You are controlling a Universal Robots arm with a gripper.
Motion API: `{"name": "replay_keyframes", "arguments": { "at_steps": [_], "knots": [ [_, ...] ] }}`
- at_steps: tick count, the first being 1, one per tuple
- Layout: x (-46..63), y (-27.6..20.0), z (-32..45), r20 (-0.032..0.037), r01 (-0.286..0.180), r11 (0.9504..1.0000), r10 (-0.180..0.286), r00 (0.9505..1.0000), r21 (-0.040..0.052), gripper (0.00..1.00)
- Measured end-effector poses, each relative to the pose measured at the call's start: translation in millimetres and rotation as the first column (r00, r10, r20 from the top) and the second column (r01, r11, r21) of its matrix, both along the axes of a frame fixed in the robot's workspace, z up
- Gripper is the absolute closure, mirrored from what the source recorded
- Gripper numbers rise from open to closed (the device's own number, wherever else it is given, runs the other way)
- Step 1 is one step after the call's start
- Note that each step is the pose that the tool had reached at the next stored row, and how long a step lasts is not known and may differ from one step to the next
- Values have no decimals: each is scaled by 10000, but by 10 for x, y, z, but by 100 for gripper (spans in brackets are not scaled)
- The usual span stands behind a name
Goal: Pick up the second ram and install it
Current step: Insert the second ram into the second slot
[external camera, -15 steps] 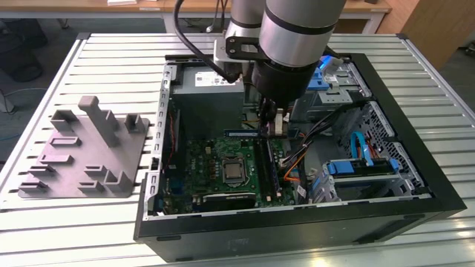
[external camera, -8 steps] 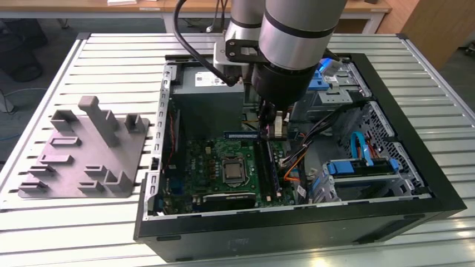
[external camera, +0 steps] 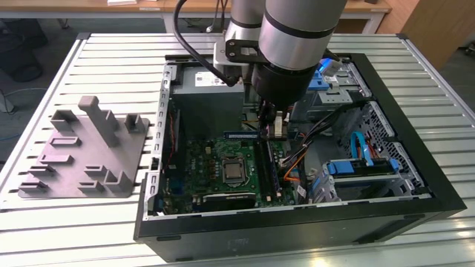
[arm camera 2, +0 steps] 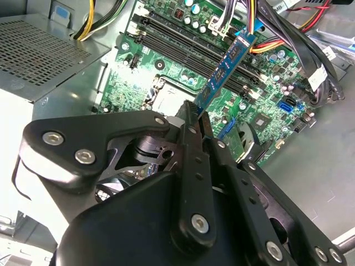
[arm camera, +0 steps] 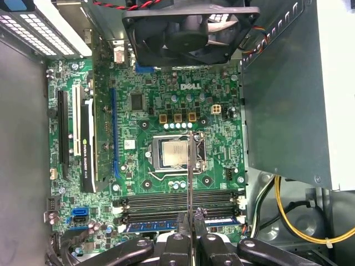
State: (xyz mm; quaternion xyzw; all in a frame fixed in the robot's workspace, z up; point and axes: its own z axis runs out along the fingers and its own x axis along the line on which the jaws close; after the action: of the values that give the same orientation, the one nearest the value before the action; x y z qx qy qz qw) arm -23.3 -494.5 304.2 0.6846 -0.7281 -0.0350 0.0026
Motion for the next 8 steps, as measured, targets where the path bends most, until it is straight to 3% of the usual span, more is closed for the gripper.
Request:
{"name": "replay_keyframes", "arguments": {
  "at_steps": [5, 8],
  "knots": [
    [0, 0, -1, -1, 28, 10000, -28, 10000, 0, 86],
    [0, 0, -1, 0, 361, 9993, -361, 9993, 1, 86]
  ]
}}
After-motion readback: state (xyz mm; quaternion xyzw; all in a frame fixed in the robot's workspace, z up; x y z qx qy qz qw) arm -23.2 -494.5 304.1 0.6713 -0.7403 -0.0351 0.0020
